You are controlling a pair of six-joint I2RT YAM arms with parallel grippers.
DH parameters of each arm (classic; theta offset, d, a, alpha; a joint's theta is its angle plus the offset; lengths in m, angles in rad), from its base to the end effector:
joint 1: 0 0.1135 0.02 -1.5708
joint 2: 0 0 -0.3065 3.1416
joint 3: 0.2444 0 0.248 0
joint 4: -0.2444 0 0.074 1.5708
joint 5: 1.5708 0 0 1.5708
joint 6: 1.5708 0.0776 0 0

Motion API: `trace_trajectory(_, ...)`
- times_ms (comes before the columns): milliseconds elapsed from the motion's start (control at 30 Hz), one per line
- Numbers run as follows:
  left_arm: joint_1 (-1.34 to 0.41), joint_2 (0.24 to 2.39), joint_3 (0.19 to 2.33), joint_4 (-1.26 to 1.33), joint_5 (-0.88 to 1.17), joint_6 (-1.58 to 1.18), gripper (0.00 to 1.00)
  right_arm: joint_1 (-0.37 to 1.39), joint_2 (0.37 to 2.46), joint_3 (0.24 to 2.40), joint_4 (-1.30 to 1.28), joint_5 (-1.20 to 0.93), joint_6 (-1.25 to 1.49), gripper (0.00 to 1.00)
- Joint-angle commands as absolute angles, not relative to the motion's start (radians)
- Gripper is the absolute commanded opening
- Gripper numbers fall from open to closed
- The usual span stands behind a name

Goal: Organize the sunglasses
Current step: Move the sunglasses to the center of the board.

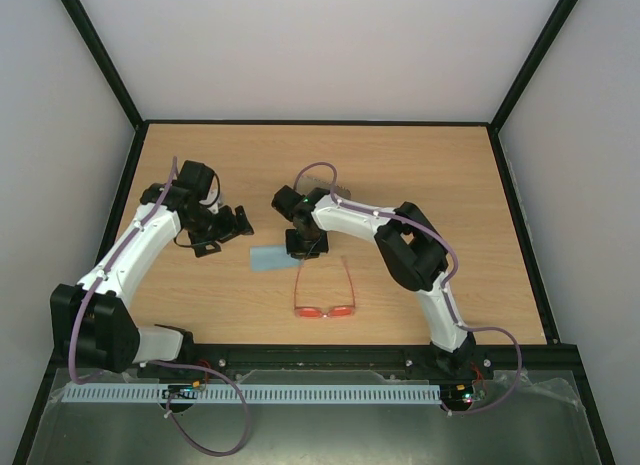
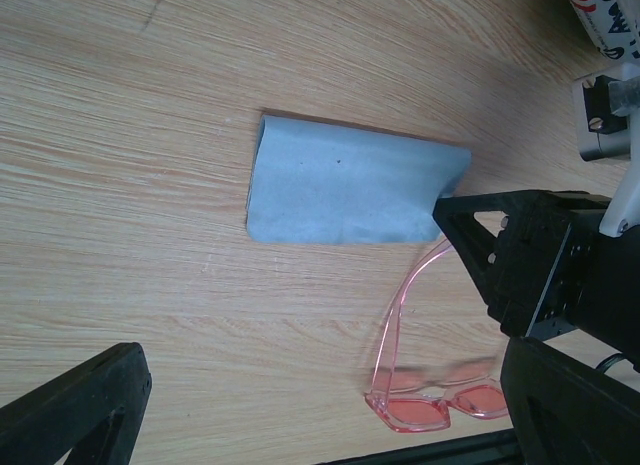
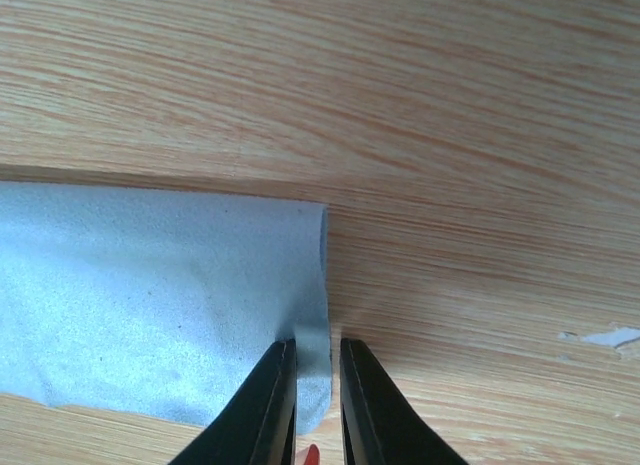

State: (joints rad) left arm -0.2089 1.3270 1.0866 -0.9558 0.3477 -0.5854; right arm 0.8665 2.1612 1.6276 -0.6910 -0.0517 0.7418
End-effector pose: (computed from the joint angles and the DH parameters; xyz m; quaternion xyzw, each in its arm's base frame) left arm 0.2369 -0.0773 0.2752 -0.1494 0.9566 -0.2277 0.1034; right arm 0.3076 0.3682 0.1549 -0.0658 0.9825 0.1417 0.1011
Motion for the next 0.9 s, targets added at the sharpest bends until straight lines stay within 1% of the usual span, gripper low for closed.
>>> trace_trajectory(0,-0.207,1.309,1.081,-0.984,0.345,-0.575,0.99,0.874,2.205,1.608,-0.739,-0.064,0.746,0.13)
trace_trajectory(167,-0.207,1.310,1.081,-0.986,0.342,-0.575,0.99,0.875,2.209,1.606,-0.723,-0.082,0.740,0.08)
trace_trajectory(300,-0.206,1.312,1.083,-0.990,0.338,-0.575,0.99,0.875,2.214,1.618,-0.723,-0.086,0.727,0.03)
trace_trajectory(500,-0.207,1.313,1.083,-0.988,0.336,-0.581,0.99,0.875,2.222,1.654,-0.745,-0.065,0.707,0.01)
trace_trajectory(600,-0.207,1.312,1.082,-0.988,0.334,-0.585,0.99,0.875,2.218,1.653,-0.753,-0.061,0.699,0.14)
trace_trajectory(633,-0.207,1.312,1.082,-0.987,0.333,-0.586,0.99,0.875,2.212,1.646,-0.754,-0.059,0.697,0.14)
trace_trajectory(667,-0.207,1.312,1.082,-0.986,0.333,-0.588,0.99,0.874,2.207,1.640,-0.761,-0.046,0.700,0.18)
trace_trajectory(700,-0.206,1.313,1.082,-0.986,0.332,-0.588,0.99,0.875,2.196,1.627,-0.757,-0.037,0.702,0.28)
trace_trajectory(733,-0.207,1.313,1.082,-0.986,0.333,-0.589,0.99,0.875,2.180,1.608,-0.749,-0.034,0.703,0.37)
trace_trajectory(767,-0.207,1.315,1.080,-0.984,0.333,-0.590,0.99,0.875,2.164,1.591,-0.742,-0.033,0.704,0.40)
trace_trajectory(867,-0.206,1.318,1.079,-0.978,0.333,-0.593,0.99,0.875,2.108,1.529,-0.726,-0.024,0.714,0.44)
